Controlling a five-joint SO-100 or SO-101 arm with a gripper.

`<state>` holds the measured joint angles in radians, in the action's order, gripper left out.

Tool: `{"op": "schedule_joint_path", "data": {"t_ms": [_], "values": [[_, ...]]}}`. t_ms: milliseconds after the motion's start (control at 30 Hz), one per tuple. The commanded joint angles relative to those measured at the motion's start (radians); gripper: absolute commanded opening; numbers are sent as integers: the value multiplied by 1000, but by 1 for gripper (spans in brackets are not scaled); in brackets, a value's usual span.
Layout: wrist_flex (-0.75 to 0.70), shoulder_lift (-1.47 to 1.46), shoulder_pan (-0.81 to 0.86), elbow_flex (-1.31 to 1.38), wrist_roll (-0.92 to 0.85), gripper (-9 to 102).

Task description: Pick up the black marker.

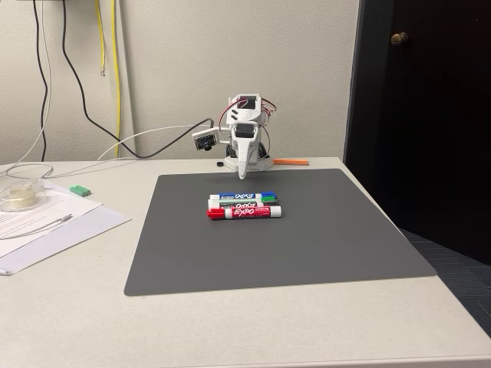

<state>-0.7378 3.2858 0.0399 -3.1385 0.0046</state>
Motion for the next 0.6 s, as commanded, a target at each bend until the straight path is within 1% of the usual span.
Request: {"op": "schedule_joint_path", "data": {"t_ms": [0,500,567], "values": [[-2,9,6,6,2,0],[-2,9,6,6,3,0],[-25,8,0,12,11,0]]}}
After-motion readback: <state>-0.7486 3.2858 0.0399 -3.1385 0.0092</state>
